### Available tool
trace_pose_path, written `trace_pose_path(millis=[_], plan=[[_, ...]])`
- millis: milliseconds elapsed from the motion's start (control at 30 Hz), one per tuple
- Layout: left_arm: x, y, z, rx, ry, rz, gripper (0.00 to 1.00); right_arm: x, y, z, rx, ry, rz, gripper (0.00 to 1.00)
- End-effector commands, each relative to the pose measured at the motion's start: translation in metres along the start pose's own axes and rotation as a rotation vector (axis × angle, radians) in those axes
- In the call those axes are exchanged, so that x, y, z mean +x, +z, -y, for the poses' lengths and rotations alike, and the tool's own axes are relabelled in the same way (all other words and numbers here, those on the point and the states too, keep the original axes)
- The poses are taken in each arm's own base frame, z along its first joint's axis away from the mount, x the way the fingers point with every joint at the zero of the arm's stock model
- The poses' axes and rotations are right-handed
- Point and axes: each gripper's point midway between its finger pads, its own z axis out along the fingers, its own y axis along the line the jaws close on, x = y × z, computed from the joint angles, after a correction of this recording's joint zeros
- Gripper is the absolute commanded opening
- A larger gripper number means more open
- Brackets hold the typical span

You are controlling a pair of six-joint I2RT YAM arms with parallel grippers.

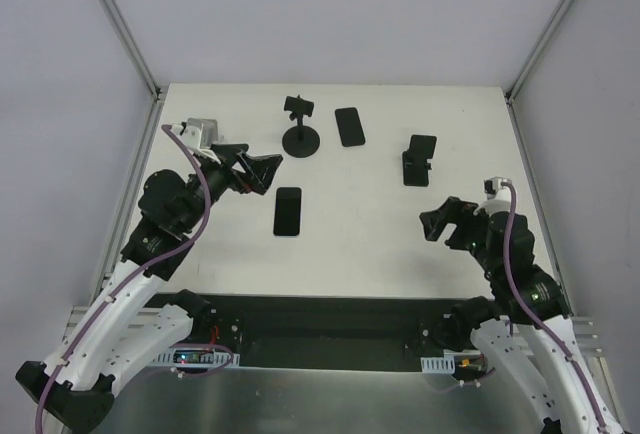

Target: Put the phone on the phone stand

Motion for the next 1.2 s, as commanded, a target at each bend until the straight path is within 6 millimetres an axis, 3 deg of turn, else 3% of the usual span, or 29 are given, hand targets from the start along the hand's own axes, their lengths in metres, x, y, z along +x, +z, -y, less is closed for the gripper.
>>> trace_pose_path(millis=[0,100,267,300,333,400,433,500,567,633,667,700,800,867,1033,1167], plan=[[-0.017,0.003,0.021,0.073,0.011,0.024,0.99,-0.002,0.019,-0.039,-0.174,0.031,-0.044,0.96],[-0.006,0.009,0.026,0.095,-0.010,-0.016,0.99,0.001,0.033,-0.056,-0.234,0.041,-0.117,0.96],[0.017,0.020,0.044,0.184,-0.066,-0.122,0.99,0.001,0.065,-0.051,-0.150,-0.022,-0.210,0.96],[0.024,0.025,0.044,0.189,-0.079,-0.150,0.99,0.004,0.078,-0.044,-0.111,-0.062,-0.236,0.96],[0.029,0.025,0.049,0.212,-0.092,-0.174,0.99,-0.009,0.083,-0.048,-0.109,-0.082,-0.220,0.96],[0.038,0.030,0.053,0.235,-0.132,-0.220,0.99,-0.011,0.105,-0.042,-0.064,-0.114,-0.254,0.96],[0.040,0.031,0.057,0.254,-0.140,-0.237,0.99,-0.031,0.110,-0.046,-0.058,-0.144,-0.221,0.96],[0.046,0.034,0.065,0.302,-0.144,-0.277,0.99,-0.036,0.131,-0.028,0.049,-0.149,-0.239,0.96],[0.049,0.036,0.064,0.298,-0.153,-0.291,0.99,-0.052,0.144,-0.028,0.049,-0.134,-0.224,0.96],[0.049,0.035,0.064,0.296,-0.153,-0.291,0.99,-0.055,0.163,-0.013,0.099,-0.131,-0.241,0.96],[0.049,0.036,0.063,0.293,-0.148,-0.288,0.99,-0.069,0.168,-0.012,0.110,-0.170,-0.219,0.96],[0.047,0.035,0.061,0.283,-0.142,-0.278,0.99,-0.067,0.180,0.002,0.170,-0.195,-0.238,0.96],[0.044,0.034,0.060,0.275,-0.125,-0.267,0.99,-0.076,0.205,0.018,0.234,-0.244,-0.275,0.96],[0.040,0.032,0.061,0.278,-0.112,-0.255,0.99,-0.065,0.221,0.029,0.257,-0.249,-0.330,0.96],[0.041,0.034,0.056,0.252,-0.105,-0.258,0.99,-0.063,0.243,0.046,0.313,-0.267,-0.360,0.96],[0.047,0.037,0.053,0.244,-0.111,-0.278,0.99,-0.046,0.262,0.057,0.320,-0.269,-0.408,0.96]])
